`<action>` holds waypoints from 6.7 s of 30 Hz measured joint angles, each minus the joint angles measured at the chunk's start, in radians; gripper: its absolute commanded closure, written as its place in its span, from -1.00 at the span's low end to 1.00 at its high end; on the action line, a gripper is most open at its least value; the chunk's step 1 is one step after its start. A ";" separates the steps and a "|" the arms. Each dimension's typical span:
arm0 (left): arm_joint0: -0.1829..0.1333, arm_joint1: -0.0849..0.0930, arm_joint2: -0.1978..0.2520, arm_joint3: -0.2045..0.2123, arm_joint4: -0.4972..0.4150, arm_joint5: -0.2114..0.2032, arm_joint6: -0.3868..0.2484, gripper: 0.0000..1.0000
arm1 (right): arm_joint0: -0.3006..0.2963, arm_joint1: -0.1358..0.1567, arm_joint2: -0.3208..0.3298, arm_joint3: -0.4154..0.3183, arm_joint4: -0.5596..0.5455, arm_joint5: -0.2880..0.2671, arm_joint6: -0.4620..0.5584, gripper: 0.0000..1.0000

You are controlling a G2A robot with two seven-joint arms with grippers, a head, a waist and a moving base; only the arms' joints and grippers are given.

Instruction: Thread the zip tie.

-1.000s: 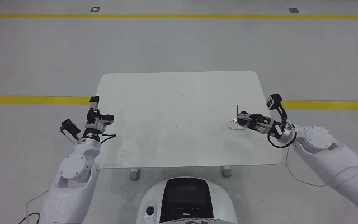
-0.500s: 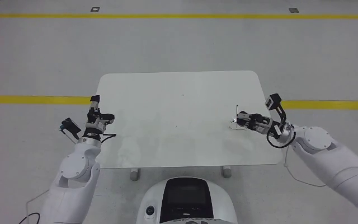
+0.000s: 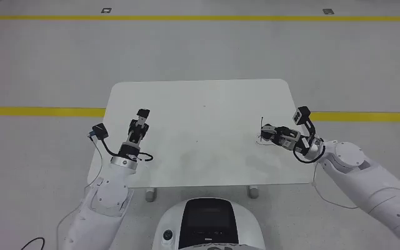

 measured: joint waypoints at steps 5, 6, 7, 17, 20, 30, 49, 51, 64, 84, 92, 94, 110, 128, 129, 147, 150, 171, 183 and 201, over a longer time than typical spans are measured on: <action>-0.015 0.003 0.007 -0.014 0.139 -0.018 0.010 -1.00 | -0.007 -0.005 0.008 -0.016 -0.010 0.009 -0.018 1.00; -0.017 0.003 0.019 -0.024 0.193 -0.019 0.010 -1.00 | -0.009 -0.006 0.012 -0.021 -0.013 0.014 -0.021 1.00; -0.020 0.003 0.034 -0.034 0.250 -0.014 0.010 -1.00 | -0.011 -0.008 0.015 -0.025 -0.015 0.019 -0.024 1.00; -0.141 -0.015 0.256 -0.042 0.741 0.108 -0.010 -1.00 | -0.028 -0.033 0.031 -0.040 -0.030 0.087 -0.058 1.00; -0.142 -0.015 0.258 -0.041 0.743 0.109 -0.008 -1.00 | -0.028 -0.034 0.031 -0.039 -0.031 0.088 -0.059 1.00; -0.170 -0.011 0.306 -0.078 0.946 0.116 -0.060 -1.00 | -0.039 -0.042 0.035 -0.064 -0.079 0.102 -0.094 1.00; -0.301 -0.029 0.508 -0.029 1.454 0.215 -0.212 -1.00 | -0.069 -0.063 0.068 -0.085 -0.107 0.159 -0.127 1.00; -0.350 -0.009 0.531 -0.012 1.465 0.182 -0.233 -1.00 | -0.072 -0.068 0.072 -0.093 -0.122 0.172 -0.143 1.00; -0.679 0.144 0.876 0.021 1.464 0.268 -0.421 -1.00 | -0.084 -0.090 0.099 -0.084 -0.092 0.216 -0.152 1.00; -0.884 0.179 1.052 0.029 1.464 0.184 -0.479 -1.00 | -0.097 -0.110 0.116 -0.105 -0.142 0.260 -0.199 1.00; -0.948 0.171 1.118 0.025 1.464 0.088 -0.454 -1.00 | -0.101 -0.127 0.117 -0.136 -0.156 0.287 -0.233 1.00; -0.971 0.167 1.147 0.031 1.464 0.080 -0.455 -1.00 | -0.096 -0.133 0.114 -0.140 -0.160 0.300 -0.237 1.00; -1.047 0.150 1.233 0.040 1.464 0.043 -0.507 -1.00 | -0.090 -0.152 0.098 -0.159 -0.196 0.337 -0.254 1.00; -1.062 0.134 1.233 0.046 1.464 0.024 -0.480 -1.00 | -0.099 -0.177 0.105 -0.174 -0.195 0.356 -0.280 1.00; -1.061 0.133 1.233 0.045 1.464 0.025 -0.476 -1.00 | -0.099 -0.178 0.105 -0.174 -0.195 0.356 -0.280 1.00; -1.069 0.114 1.233 0.073 1.464 0.033 -0.499 -1.00 | -0.127 -0.195 0.141 -0.175 -0.147 0.354 -0.249 1.00; -1.071 0.110 1.233 0.077 1.464 0.037 -0.498 -1.00 | -0.130 -0.196 0.147 -0.174 -0.153 0.361 -0.232 1.00; -1.066 0.097 1.233 0.102 1.464 0.024 -0.496 0.22 | -0.167 -0.216 0.184 -0.188 -0.188 0.351 -0.263 1.00; -1.067 0.089 1.233 0.115 1.464 0.018 -0.497 0.28 | -0.181 -0.231 0.209 -0.197 -0.209 0.363 -0.251 1.00; -1.071 0.092 1.233 0.112 1.464 0.034 -0.502 0.52 | -0.198 -0.252 0.240 -0.198 -0.234 0.375 -0.235 1.00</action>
